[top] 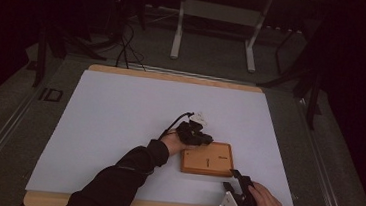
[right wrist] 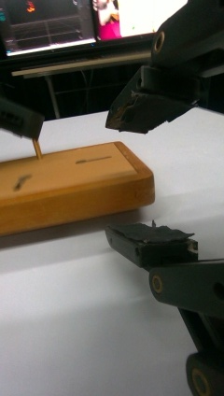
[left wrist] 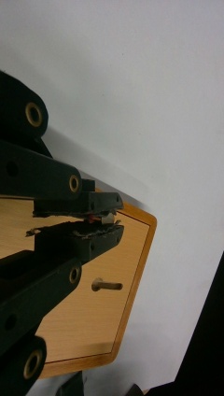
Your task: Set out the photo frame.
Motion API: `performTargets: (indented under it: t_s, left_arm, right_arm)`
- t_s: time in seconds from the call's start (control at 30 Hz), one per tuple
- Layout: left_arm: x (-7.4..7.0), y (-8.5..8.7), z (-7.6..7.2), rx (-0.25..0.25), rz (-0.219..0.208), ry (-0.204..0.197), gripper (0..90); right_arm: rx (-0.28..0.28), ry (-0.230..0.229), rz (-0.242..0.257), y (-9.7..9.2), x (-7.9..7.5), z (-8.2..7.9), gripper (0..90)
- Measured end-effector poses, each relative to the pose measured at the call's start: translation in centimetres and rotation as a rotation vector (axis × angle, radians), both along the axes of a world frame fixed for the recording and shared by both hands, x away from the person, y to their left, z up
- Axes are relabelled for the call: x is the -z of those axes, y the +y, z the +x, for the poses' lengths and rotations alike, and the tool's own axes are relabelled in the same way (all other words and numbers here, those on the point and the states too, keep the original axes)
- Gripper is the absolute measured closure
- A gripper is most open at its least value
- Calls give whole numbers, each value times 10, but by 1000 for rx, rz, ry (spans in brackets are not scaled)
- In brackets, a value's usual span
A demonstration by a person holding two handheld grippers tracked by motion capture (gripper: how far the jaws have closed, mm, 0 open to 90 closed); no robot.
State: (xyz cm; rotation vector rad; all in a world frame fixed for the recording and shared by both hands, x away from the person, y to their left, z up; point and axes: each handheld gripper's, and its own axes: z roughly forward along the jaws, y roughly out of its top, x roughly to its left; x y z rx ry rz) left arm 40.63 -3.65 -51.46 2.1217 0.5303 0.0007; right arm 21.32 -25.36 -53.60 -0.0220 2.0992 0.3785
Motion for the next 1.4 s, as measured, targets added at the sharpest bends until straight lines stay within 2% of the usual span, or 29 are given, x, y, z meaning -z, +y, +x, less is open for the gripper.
performTargets:
  t_s: [0.2,0.23,0.27,0.33,0.37,0.4,0.47,0.5,0.73,0.77,1.07,1.17,1.23,1.3,1.37,1.4]
  left_arm:
    - [0,0,1,-1,-2,12,843]
    - [0,0,1,-1,-2,12,843]
    - [0,0,1,-1,-2,12,843]
    - [-1,0,2,1,-2,17,843]
    - [-1,0,2,5,-2,18,843]
    - [-1,0,3,5,-2,20,843]
    - [-1,0,3,6,-1,22,843]
    - [0,0,3,6,-2,24,843]
    - [-1,0,5,9,-4,35,842]
    - [-1,0,5,8,-5,38,843]
    - [0,0,6,13,-5,36,841]
    - [-3,-2,8,35,23,33,839]
    - [-4,-1,8,36,8,35,824]
    - [-7,-1,5,37,10,12,707]
    - [-11,2,2,45,-12,2,627]
    - [-13,3,1,38,-6,-16,570]
  right_arm:
    - [-16,-42,-100,4,8,5,494]
    - [-16,-42,-100,4,8,5,494]
    - [-20,-57,-114,4,10,5,494]
    - [-29,-84,-151,5,13,7,553]
    - [-29,-84,-151,5,13,7,553]
    - [-34,-97,-173,5,15,9,559]
    - [-34,-103,-177,5,16,10,570]
    - [-36,-123,-192,6,18,11,574]
    - [-37,-139,-204,7,20,14,627]
    - [-38,-132,-203,7,20,14,659]
    - [-35,-140,-225,6,21,16,668]
    - [-31,-141,-235,5,21,17,671]
    - [-32,-145,-234,5,21,17,672]
    - [-35,-145,-230,4,21,17,673]
    - [-41,-142,-225,4,21,17,672]
    - [-43,-141,-225,3,20,17,673]
